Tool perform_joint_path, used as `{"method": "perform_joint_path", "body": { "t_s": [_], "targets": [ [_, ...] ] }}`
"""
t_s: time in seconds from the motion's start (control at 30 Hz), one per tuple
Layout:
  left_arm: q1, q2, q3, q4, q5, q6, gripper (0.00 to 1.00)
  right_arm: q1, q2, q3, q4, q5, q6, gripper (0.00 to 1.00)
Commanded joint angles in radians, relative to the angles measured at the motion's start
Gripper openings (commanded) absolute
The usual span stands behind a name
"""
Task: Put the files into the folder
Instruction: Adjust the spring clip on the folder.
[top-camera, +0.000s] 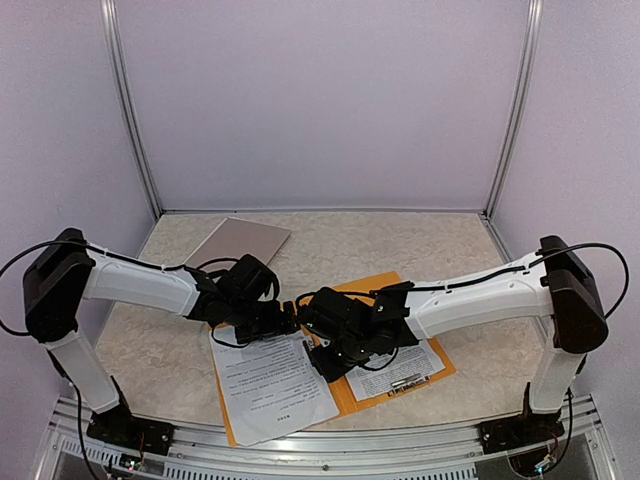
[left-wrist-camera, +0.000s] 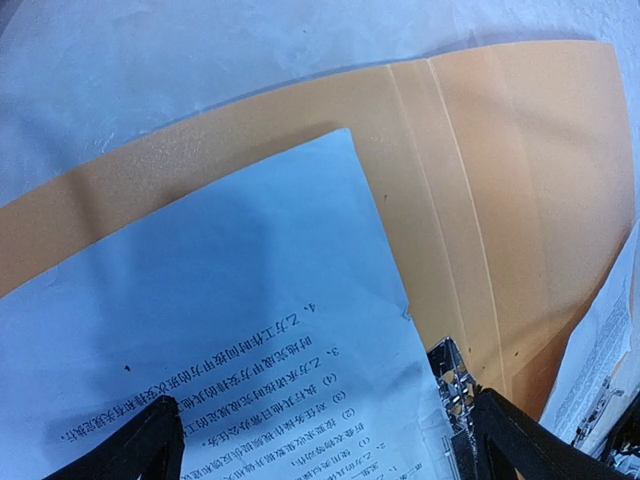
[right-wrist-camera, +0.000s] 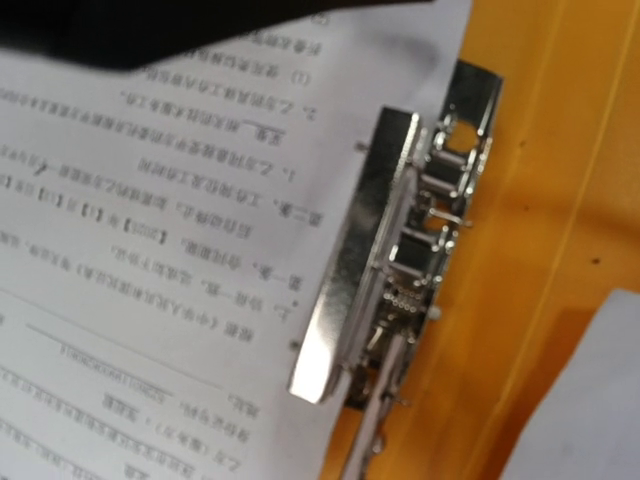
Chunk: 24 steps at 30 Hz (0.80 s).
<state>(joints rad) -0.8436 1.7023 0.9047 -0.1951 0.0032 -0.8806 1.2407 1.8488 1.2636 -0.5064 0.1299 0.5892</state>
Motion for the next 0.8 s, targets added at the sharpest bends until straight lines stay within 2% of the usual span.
{"method": "perform_joint_path", "body": {
  "t_s": [0.0, 0.77],
  "targets": [
    [0.004, 0.030, 0.008, -0.012, 0.031, 0.015, 0.96, 0.005, -0.002, -0.015, -0.002, 0.011, 0.006, 0.14],
    [0.016, 0.023, 0.060, -0.033, 0.028, 0.046, 0.96, 0.005, -0.001, -0.012, -0.004, 0.012, 0.001, 0.14]
  ]
}}
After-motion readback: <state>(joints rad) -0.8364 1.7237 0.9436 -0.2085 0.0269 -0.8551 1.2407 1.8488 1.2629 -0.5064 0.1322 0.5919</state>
